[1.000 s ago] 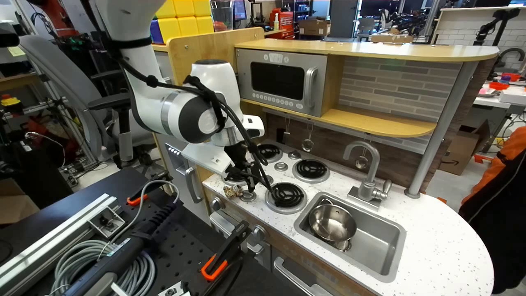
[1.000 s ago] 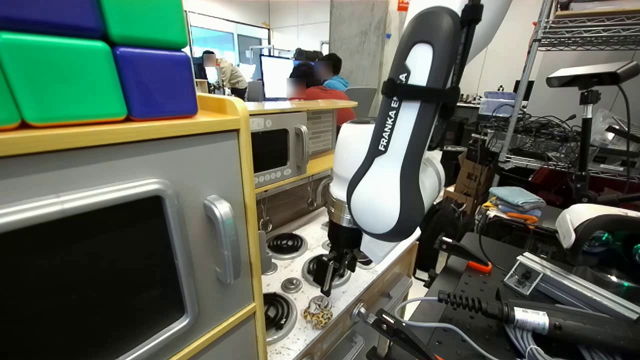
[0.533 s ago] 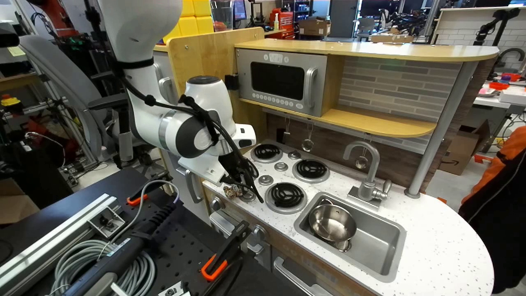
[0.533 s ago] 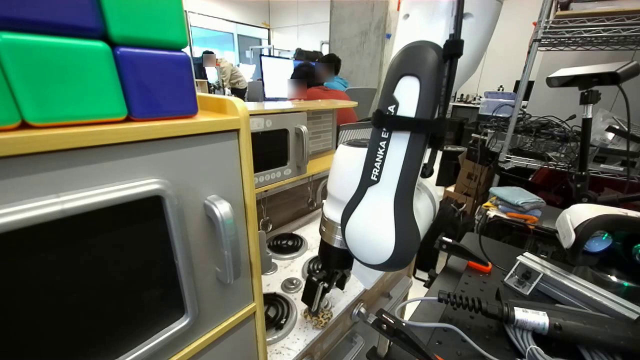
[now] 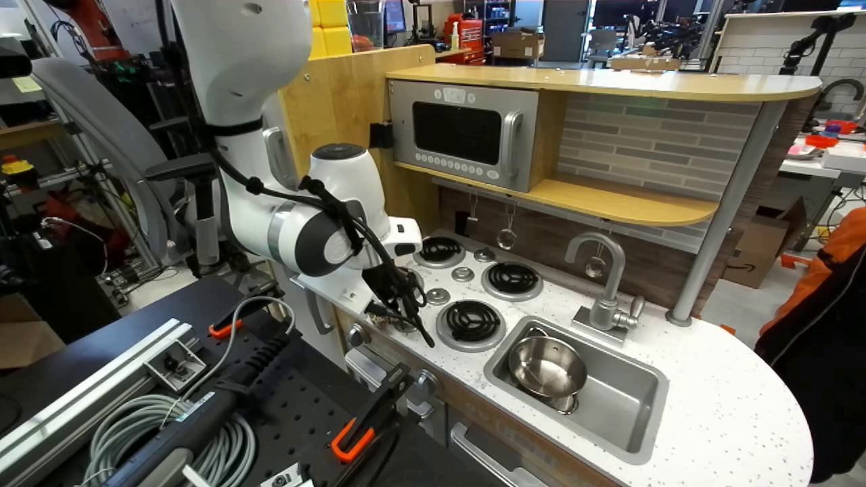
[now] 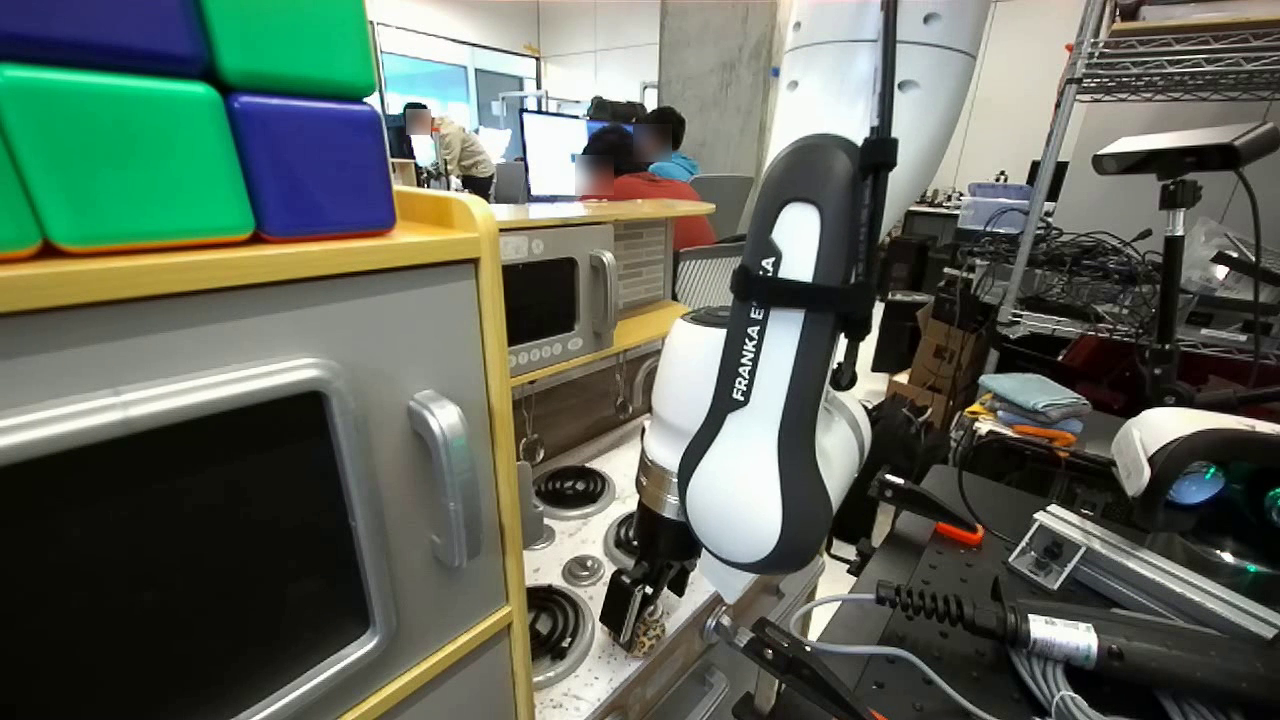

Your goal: Move the toy cheetah to the pot in the sink

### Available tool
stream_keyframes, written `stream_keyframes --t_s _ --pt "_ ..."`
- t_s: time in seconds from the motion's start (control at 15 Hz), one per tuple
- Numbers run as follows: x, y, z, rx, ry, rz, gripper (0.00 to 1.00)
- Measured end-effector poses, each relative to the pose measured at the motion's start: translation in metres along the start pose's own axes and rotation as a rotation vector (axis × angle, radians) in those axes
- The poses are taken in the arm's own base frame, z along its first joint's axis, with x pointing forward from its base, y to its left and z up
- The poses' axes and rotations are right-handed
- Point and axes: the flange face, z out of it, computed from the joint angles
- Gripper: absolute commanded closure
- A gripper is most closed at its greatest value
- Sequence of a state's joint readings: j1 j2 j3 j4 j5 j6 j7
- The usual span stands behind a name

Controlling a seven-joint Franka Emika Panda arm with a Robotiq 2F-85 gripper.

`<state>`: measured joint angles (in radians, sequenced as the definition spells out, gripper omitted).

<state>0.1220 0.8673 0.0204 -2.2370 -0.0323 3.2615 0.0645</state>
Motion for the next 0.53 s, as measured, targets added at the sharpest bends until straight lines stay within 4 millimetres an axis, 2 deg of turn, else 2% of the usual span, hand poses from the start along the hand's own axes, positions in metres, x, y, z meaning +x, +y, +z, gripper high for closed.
stream_keyframes --t_s 0.07,0.13,0.53 --pt "-0.001 0.0 0.004 0.0 -0.003 -0.001 0.11" --pt "-0.001 -0.001 0.008 0.0 -0.006 -0.004 0.26" --pt "-0.001 -0.009 0.019 0.001 -0.011 -0.019 0.72"
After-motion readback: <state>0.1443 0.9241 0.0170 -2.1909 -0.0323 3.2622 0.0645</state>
